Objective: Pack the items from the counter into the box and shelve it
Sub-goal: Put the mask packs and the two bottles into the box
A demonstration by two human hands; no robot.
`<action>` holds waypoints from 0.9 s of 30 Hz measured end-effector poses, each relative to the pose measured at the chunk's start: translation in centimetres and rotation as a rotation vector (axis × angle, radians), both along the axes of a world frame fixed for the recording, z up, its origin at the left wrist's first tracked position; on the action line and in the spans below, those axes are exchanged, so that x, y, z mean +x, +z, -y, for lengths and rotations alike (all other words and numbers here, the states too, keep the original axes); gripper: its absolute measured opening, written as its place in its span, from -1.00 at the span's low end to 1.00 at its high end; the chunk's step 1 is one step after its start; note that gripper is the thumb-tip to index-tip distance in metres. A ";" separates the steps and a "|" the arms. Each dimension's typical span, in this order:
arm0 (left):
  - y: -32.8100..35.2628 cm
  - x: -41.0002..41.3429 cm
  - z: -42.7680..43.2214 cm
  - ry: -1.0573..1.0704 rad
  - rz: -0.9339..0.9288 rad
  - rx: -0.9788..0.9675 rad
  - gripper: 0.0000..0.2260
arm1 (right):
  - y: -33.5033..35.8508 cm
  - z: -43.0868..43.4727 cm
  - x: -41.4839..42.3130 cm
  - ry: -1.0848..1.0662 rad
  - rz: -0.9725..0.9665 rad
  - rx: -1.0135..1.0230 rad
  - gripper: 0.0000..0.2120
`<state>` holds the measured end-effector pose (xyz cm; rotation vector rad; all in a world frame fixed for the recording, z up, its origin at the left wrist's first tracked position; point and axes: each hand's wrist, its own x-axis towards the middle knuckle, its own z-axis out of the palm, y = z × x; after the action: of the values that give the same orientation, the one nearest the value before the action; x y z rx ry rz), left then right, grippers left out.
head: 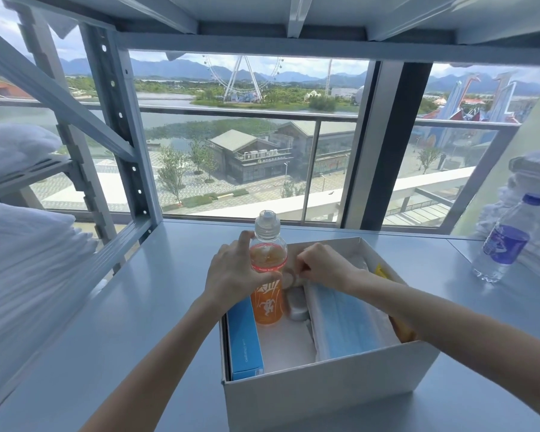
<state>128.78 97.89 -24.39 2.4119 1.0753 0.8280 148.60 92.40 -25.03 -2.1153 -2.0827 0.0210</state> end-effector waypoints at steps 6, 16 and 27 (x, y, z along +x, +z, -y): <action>-0.2 -0.1 0.0 0.012 -0.014 0.011 -0.28 | -1.5 -0.4 -0.8 0.002 0.340 -0.046 -0.77; 1.0 -1.1 2.1 -0.006 0.257 -0.035 -0.17 | 2.4 4.5 1.8 0.006 -0.238 0.152 -0.85; 3.6 4.6 12.0 -0.052 0.308 0.338 -0.70 | 6.4 16.9 12.1 -0.238 -0.261 0.478 -0.81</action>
<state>133.37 85.85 -20.74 2.4489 0.8025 1.4042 160.69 75.54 -18.62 -1.9239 -1.4978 -0.1993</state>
